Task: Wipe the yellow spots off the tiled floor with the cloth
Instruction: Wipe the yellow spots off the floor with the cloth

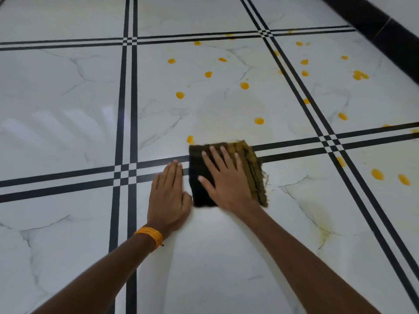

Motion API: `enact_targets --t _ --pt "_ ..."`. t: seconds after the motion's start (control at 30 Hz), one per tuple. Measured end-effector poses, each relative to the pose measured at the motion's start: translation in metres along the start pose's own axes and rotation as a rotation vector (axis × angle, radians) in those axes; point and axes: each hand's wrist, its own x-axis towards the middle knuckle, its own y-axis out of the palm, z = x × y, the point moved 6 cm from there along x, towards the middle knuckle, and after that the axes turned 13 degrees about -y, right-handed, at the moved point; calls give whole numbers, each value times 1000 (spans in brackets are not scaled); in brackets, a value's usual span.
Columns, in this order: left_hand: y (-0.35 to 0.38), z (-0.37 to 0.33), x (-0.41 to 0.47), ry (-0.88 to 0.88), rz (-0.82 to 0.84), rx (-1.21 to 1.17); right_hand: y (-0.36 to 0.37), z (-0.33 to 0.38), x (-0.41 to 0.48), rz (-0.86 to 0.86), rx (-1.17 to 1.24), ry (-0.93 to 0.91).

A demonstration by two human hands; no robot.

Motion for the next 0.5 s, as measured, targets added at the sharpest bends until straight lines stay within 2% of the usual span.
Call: enact_targets --t 0.03,0.1,0.17,0.23,0.3,0.37,0.4,0.43,0.5 --pt "-2 1 2 -1 3 -10 0 -8 -25 -1 -5 -29" --pt "-4 3 6 -6 -4 -30 -6 -51 -44 -27 -45 79" --pt "-2 5 9 -6 -1 -43 -9 -86 -18 -36 -60 274" --pt "1 5 8 4 16 -19 -9 -65 21 -30 -17 340" --pt "1 6 8 17 13 -5 -3 -9 33 -10 -13 176" --pt "0 6 9 24 24 -7 2 30 -5 22 4 -36" --pt "0 6 9 28 29 -1 3 27 -33 18 10 -70" --pt "1 6 8 30 36 5 3 10 -58 21 2 -54" --pt "2 7 9 20 41 11 -1 -46 -79 21 -37 101"
